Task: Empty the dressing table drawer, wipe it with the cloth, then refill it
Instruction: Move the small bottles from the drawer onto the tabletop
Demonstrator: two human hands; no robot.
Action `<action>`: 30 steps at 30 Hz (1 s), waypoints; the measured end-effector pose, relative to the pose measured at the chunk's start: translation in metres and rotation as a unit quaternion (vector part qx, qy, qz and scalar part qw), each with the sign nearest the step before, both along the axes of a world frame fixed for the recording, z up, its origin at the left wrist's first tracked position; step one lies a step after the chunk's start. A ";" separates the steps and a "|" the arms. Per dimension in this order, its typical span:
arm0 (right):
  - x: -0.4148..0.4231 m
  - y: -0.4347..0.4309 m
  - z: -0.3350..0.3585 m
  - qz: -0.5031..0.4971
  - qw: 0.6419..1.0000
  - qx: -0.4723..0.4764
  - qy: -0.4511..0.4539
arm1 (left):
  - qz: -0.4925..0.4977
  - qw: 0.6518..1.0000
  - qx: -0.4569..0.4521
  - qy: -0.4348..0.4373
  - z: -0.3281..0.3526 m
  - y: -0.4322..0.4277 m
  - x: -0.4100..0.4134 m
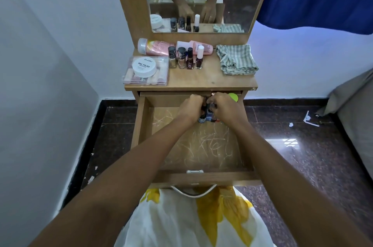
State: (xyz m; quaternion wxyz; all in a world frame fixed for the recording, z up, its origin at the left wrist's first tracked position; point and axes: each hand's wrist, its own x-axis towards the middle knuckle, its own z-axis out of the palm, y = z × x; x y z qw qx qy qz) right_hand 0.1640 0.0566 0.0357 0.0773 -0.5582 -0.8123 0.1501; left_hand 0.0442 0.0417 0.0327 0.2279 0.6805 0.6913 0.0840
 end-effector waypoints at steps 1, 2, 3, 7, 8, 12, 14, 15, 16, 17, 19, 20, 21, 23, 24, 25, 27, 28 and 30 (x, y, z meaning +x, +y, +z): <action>0.000 0.001 -0.002 0.003 1.000 -0.002 0.000 | 0.000 1.000 -0.004 -0.005 -0.002 0.000 0.000; 0.001 0.002 -0.005 0.005 1.000 -0.006 -0.001 | 0.000 1.000 -0.009 -0.011 -0.004 0.001 0.001; 0.001 0.003 -0.006 0.007 1.000 -0.008 -0.007 | 0.002 1.000 -0.011 -0.016 -0.006 0.001 0.001; 0.001 0.002 -0.009 0.007 1.000 -0.017 -0.020 | 0.011 0.999 -0.013 -0.035 -0.011 0.000 0.002; 0.001 0.002 -0.009 0.004 1.000 -0.016 -0.015 | 0.015 0.999 -0.011 -0.039 -0.012 -0.001 0.002; 0.001 0.003 -0.007 -0.010 0.999 -0.033 0.008 | 0.024 0.998 -0.014 -0.047 -0.010 -0.002 -0.002; 0.001 0.002 -0.004 -0.015 0.999 -0.042 0.022 | 0.024 0.999 -0.014 -0.039 -0.006 -0.003 -0.005; 0.002 0.001 -0.001 -0.016 0.998 -0.047 0.029 | 0.021 0.999 -0.012 -0.031 -0.003 -0.003 -0.006; 0.002 0.001 0.001 -0.017 0.998 -0.053 0.035 | 0.017 1.000 -0.010 -0.021 -0.001 -0.003 -0.008; 0.002 0.000 0.004 -0.017 0.998 -0.056 0.038 | 0.015 1.000 -0.006 -0.017 0.002 -0.004 -0.010; 0.003 -0.002 0.010 -0.013 0.998 -0.046 0.041 | 0.012 1.000 -0.001 -0.020 0.010 -0.007 -0.014; 0.003 -0.002 0.013 -0.012 0.998 -0.039 0.044 | 0.011 1.000 0.006 -0.023 0.014 -0.008 -0.016; 0.003 -0.002 0.017 -0.016 0.998 -0.041 0.050 | 0.013 0.999 0.016 -0.027 0.018 -0.010 -0.018; 0.002 -0.003 0.027 -0.022 0.997 -0.055 0.057 | 0.010 0.998 0.039 -0.037 0.030 -0.013 -0.021; 0.001 -0.003 0.033 -0.020 0.997 -0.051 0.055 | 0.003 0.998 0.051 -0.040 0.037 -0.014 -0.022; 0.000 -0.003 0.039 -0.016 0.998 -0.035 0.058 | -0.004 0.997 0.063 -0.041 0.044 -0.014 -0.023; -0.001 -0.003 0.049 -0.009 0.997 -0.004 0.072 | -0.016 0.996 0.083 -0.039 0.058 -0.013 -0.023; -0.001 -0.003 0.055 -0.005 0.997 0.004 0.075 | -0.021 0.995 0.093 -0.038 0.065 -0.011 -0.022; -0.001 0.000 0.066 0.004 0.997 0.012 0.078 | -0.031 0.992 0.114 -0.032 0.080 -0.007 -0.021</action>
